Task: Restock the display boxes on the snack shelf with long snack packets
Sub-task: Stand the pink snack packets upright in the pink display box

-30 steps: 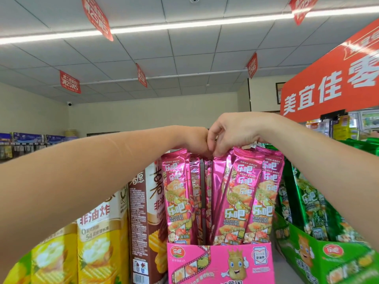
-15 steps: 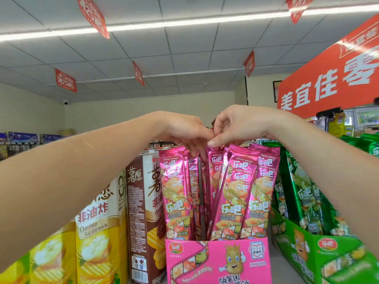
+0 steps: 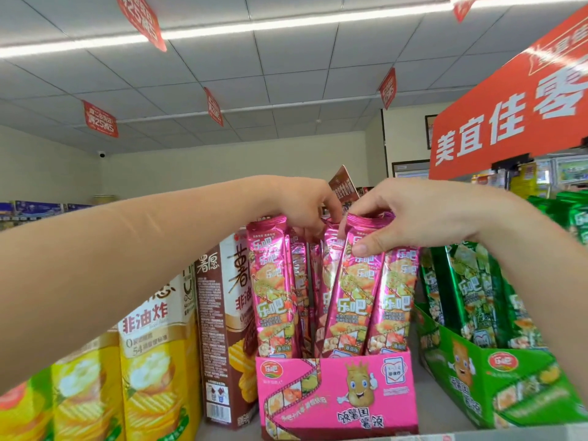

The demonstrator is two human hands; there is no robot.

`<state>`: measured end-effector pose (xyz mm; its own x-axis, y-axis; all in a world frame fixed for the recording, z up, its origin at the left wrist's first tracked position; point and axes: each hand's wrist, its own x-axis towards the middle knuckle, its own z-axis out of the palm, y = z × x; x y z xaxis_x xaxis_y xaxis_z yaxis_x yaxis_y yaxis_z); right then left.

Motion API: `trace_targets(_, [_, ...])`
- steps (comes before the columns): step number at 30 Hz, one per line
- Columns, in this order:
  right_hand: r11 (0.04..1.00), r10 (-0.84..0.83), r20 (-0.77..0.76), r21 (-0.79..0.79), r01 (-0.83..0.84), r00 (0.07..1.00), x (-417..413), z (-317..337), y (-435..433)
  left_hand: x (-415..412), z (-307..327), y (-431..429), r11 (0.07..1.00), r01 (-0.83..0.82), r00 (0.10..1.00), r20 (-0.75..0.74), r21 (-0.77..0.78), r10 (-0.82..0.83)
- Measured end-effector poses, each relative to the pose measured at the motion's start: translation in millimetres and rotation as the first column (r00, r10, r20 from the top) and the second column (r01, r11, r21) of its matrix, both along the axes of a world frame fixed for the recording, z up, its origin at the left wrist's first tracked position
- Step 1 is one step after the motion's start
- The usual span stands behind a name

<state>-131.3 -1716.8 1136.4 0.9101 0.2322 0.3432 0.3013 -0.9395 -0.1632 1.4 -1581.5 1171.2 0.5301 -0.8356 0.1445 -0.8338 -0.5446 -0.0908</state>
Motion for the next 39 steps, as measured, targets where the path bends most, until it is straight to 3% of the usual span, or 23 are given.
trace_targets(2, [0.999, 0.025, -0.001, 0.021, -0.025, 1.0, 0.5, -3.3, -2.5, -8.1, 4.5, 7.3, 0.999, -0.018, 1.0, 0.013, 0.032, 0.018])
trace_targets(4, [0.999, 0.022, 0.03, 0.027, -0.023, 0.999, 0.6, -7.8, -3.4, -22.6, 7.9, 16.3, 0.997, 0.014, 0.988, 0.154, -0.079, -0.002])
trace_targets(5, [0.999, 0.016, 0.067, 0.033, -0.018, 0.998, 1.6, -10.7, -3.3, -30.9, 7.7, 20.5, 0.985, 0.067, 0.979, 0.202, -0.162, -0.033])
trace_targets(7, [0.999, -0.032, 0.241, 0.046, 0.022, 0.97, 3.2, -17.5, -2.3, -49.2, 2.6, 26.9, 0.96, 0.157, 0.98, 0.159, -0.231, -0.122])
trace_targets(9, [0.994, -0.104, 0.429, 0.062, 0.086, 0.897, 2.7, -26.3, -1.1, -62.9, -4.6, 27.5, 0.969, 0.178, 0.979, 0.126, -0.168, -0.158])
trace_targets(12, [0.984, -0.176, 0.488, 0.094, 0.149, 0.855, -2.7, -42.5, -0.6, -66.9, -10.6, 21.4, 0.978, 0.17, 0.956, 0.263, -0.123, -0.133])
trace_targets(15, [0.977, -0.165, 0.474, 0.201, 0.075, 0.865, -9.1, -58.4, -2.8, -65.7, -12.0, 20.9, 0.983, 0.153, 0.939, 0.324, -0.098, -0.114])
trace_targets(18, [0.963, -0.167, 0.6, 0.269, -0.001, 0.782, -9.5, -72.5, 1.4, -61.7, -15.9, 22.6, 0.978, 0.17, 0.927, 0.357, -0.12, -0.117])
trace_targets(20, [0.948, -0.175, 0.658, 0.313, -0.055, 0.733, -7.5, -83.0, 6.0, -61.1, -18.1, 24.2, 0.958, 0.189, 0.912, 0.399, -0.214, -0.091])
trace_targets(23, [0.929, -0.187, 0.675, 0.358, -0.095, 0.714, -0.6, -99.7, 10.6, -65.3, -21.7, 25.8, 0.916, 0.197, 0.896, 0.443, -0.349, -0.024])
trace_targets(30, [0.925, -0.163, 0.701, 0.353, -0.139, 0.694, 13.5, -117.7, 18.5, -70.8, -61.1, 16.5, 0.927, 0.101, 0.754, 0.636, -0.361, 0.165])
trace_targets(34, [0.892, -0.303, 0.669, 0.45, -0.045, 0.679, 15.2, -128.7, 29.5, -75.2, -65.7, 18.0, 0.905, 0.114, 0.69, 0.688, -0.409, 0.224])
trace_targets(36, [0.839, -0.387, 0.601, 0.544, -0.003, 0.699, 14.7, -138.7, 41.4, -78.4, -68.7, 18.1, 0.881, 0.118, 0.683, 0.682, -0.457, 0.263])
trace_targets(39, [0.829, -0.406, 0.548, 0.557, 0.043, 0.731, 15.9, -153.5, 50.2, -82.5, -71.5, 15.5, 0.864, 0.128, 0.694, 0.667, -0.486, 0.272])
